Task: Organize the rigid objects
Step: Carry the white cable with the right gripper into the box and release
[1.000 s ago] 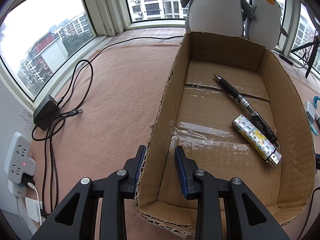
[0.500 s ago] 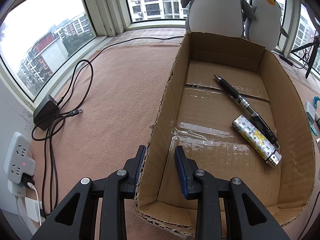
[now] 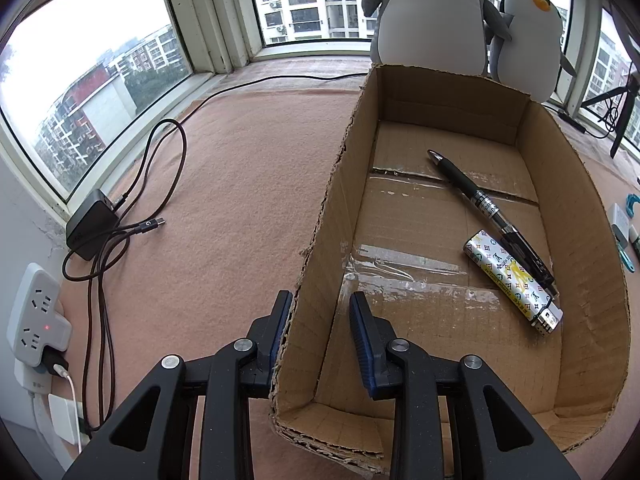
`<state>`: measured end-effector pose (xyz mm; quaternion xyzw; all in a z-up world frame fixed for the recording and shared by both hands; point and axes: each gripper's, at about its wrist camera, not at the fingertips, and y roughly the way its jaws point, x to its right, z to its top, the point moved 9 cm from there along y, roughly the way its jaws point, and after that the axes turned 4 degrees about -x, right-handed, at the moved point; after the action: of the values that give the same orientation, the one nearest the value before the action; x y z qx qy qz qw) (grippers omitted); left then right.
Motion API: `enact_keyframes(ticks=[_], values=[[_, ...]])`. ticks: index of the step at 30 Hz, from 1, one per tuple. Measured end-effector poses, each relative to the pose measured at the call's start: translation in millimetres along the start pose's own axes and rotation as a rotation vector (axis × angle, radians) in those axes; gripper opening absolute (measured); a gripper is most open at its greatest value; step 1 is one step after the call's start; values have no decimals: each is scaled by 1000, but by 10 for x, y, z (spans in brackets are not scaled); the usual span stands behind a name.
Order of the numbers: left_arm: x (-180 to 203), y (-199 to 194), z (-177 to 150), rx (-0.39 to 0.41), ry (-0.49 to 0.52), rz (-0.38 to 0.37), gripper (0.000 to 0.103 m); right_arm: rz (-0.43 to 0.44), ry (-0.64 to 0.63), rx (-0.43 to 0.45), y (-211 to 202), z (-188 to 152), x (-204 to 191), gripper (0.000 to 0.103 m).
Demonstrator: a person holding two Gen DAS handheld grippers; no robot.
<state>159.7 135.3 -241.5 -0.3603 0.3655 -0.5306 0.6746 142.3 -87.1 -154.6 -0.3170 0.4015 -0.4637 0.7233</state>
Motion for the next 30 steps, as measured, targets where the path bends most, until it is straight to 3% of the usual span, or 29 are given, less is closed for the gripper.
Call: enact_keyframes(ticks=[13,24,25,27,28,30], values=[[3,2,2,1,1,0,31,15,-109,-52,500,332,-485,11],[8,5,6,0,0,-1,31,1,-134,-52,705,455,-571,11],[10,5,7,0,0,0,31,1,-135,-49,707,459,-560,14],[10,5,7,1,0,-1,31,-12,-135,-32,689,473,-538,48],[11,5,8,1,0,-1,31,-13,-137,-16,661,486,-535,56],[11,10,10,1,0,-2,31,-14,-138,11,594,512,-530,59]])
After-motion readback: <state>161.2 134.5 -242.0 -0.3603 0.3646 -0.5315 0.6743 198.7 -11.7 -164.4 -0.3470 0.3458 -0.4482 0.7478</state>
